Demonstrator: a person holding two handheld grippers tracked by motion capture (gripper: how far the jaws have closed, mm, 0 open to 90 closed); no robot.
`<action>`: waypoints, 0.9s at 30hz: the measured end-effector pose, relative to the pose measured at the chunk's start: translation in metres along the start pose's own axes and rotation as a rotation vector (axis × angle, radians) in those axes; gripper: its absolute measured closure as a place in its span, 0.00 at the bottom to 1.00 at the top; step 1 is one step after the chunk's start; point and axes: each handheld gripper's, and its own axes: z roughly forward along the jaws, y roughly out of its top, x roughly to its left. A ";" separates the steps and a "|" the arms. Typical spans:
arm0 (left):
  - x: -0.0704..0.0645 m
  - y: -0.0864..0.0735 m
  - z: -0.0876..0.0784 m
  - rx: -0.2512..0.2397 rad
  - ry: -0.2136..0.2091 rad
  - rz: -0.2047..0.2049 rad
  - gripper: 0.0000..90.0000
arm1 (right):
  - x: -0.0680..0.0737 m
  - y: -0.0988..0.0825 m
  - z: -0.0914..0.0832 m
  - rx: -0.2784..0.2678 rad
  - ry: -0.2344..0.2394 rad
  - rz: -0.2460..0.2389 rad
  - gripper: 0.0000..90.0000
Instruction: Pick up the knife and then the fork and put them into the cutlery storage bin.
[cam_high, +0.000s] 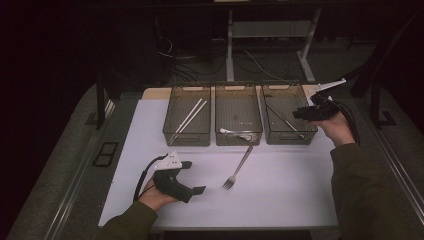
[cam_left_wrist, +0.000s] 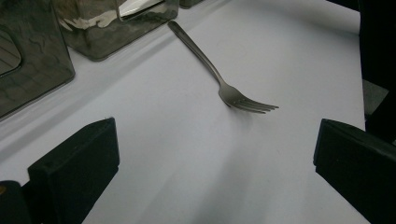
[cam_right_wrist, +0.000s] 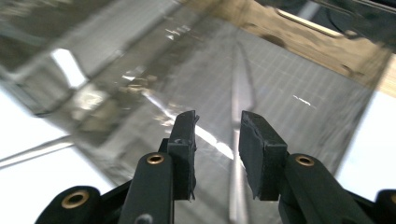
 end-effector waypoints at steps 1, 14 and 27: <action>0.000 0.000 0.000 0.000 0.000 -0.001 0.00 | 0.004 -0.002 -0.003 -0.017 0.017 -0.005 0.75; -0.001 0.000 0.000 0.000 0.003 0.003 0.00 | 0.072 -0.021 -0.009 -0.040 0.189 -0.160 1.00; 0.000 0.000 0.000 -0.001 0.002 0.001 0.00 | 0.126 -0.025 0.042 0.043 0.247 -0.268 1.00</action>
